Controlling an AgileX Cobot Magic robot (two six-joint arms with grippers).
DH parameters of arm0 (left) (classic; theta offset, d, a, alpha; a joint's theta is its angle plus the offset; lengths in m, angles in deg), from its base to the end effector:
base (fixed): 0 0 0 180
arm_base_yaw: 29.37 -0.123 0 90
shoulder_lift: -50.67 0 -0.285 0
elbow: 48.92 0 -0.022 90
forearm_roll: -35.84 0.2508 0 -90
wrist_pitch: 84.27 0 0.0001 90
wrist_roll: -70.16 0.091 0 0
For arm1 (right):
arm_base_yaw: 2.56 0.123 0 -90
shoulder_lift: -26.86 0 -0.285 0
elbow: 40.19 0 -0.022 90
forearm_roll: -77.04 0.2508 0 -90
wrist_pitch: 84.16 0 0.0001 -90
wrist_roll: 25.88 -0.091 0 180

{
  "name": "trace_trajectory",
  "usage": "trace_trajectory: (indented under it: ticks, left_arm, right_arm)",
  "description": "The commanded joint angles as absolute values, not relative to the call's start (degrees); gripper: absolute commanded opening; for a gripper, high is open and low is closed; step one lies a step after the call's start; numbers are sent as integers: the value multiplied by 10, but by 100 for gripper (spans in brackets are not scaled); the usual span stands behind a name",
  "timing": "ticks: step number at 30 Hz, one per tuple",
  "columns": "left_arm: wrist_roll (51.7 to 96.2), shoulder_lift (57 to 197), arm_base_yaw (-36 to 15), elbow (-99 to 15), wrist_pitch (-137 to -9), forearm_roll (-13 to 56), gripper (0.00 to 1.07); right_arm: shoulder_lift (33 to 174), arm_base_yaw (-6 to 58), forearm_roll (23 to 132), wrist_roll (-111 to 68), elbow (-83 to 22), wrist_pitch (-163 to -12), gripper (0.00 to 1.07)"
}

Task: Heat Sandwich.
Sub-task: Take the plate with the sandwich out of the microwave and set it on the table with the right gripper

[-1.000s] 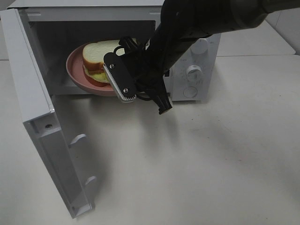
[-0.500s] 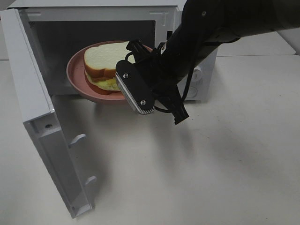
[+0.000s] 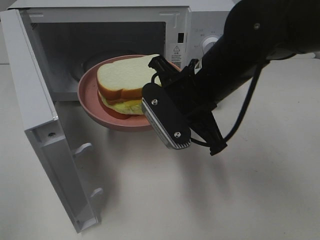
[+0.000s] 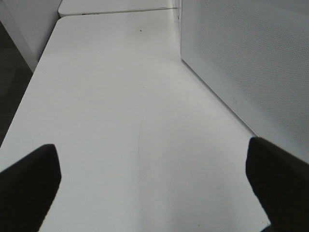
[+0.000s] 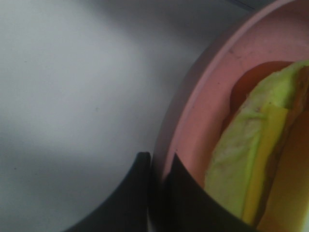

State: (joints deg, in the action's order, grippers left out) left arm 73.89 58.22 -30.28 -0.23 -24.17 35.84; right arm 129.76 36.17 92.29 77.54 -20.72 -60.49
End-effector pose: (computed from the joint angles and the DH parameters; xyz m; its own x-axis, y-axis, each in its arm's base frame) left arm -0.0047 -0.0001 0.2776 -0.4437 0.0580 -0.8943 0.0130 0.9982 0.0583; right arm 0.2582 0.2194 0.2107 0.6623 -0.7435 -0.0928 -0.6483 -0.5066 -0.5684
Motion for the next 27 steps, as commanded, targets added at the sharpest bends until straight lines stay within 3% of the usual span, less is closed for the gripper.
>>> trace_trajectory:
  ticks: [1, 27]
  left_arm:
    - [738, 568, -302, -1, -249, 354, 101]
    - [738, 568, -302, -1, -249, 354, 101]
  right_arm:
    - [1267, 363, 929, 783, -188, -631, 1]
    - [1079, 363, 900, 720, -18, -643, 1]
